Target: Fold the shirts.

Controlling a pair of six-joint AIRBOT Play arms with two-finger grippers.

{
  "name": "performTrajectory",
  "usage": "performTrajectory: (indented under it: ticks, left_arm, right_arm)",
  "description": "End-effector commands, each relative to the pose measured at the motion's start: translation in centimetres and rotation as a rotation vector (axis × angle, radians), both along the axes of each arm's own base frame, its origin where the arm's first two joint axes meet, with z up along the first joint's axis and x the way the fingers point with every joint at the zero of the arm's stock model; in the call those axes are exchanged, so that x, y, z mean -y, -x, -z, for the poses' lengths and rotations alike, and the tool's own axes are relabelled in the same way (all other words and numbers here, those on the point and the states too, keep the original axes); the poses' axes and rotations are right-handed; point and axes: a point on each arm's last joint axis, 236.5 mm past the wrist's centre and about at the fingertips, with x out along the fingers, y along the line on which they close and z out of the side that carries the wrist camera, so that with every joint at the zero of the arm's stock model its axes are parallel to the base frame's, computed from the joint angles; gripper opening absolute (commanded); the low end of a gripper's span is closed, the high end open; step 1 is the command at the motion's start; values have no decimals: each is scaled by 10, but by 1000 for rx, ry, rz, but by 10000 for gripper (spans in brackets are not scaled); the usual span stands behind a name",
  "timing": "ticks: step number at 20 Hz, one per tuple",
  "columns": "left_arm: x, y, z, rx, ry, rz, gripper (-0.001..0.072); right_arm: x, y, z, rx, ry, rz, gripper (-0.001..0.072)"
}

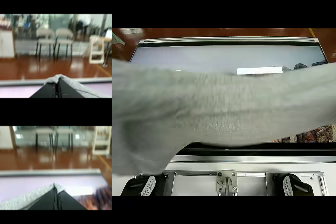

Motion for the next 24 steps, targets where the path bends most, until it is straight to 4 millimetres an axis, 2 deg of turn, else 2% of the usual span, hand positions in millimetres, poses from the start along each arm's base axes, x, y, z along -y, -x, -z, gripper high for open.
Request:
performTrajectory:
  ticks: [1,3,5,6,9,11,12,14,16,18,20,21,22,24]
  left_arm:
    - [-17,-19,73,-276,14,-56,40]
    - [-22,-40,105,-371,33,-54,41]
    - [-29,-69,146,-496,59,-51,41]
    - [-33,-87,169,-563,76,-51,41]
    - [-45,-145,254,-776,141,-47,41]
    - [-44,-191,298,-830,194,-3,41]
    - [-41,-215,312,-828,224,26,41]
    - [-39,-267,336,-793,287,71,41]
    - [-44,-310,359,-752,362,65,41]
    - [-46,-343,389,-743,436,31,41]
    - [-42,-365,424,-760,451,5,42]
    - [-40,-373,440,-766,444,-6,42]
    - [-39,-381,453,-764,442,-21,42]
    - [-39,-397,466,-728,437,-60,41]
  right_arm:
    - [21,7,82,-374,-61,68,55]
    - [32,-7,114,-539,-90,66,55]
    - [40,-37,141,-660,-139,32,55]
    - [40,-55,160,-728,-178,-4,55]
    - [43,-107,236,-918,-305,-94,54]
    - [55,-151,292,-972,-298,-74,53]
    - [51,-180,315,-967,-279,-82,54]
    - [32,-248,345,-877,-256,-97,54]
    - [13,-317,360,-721,-290,-85,55]
    - [-1,-372,371,-563,-359,-63,55]
    - [-14,-408,388,-462,-394,-67,55]
    - [-19,-420,398,-435,-396,-66,55]
    - [-23,-428,411,-424,-393,-64,55]
    - [-25,-435,440,-449,-391,-57,55]
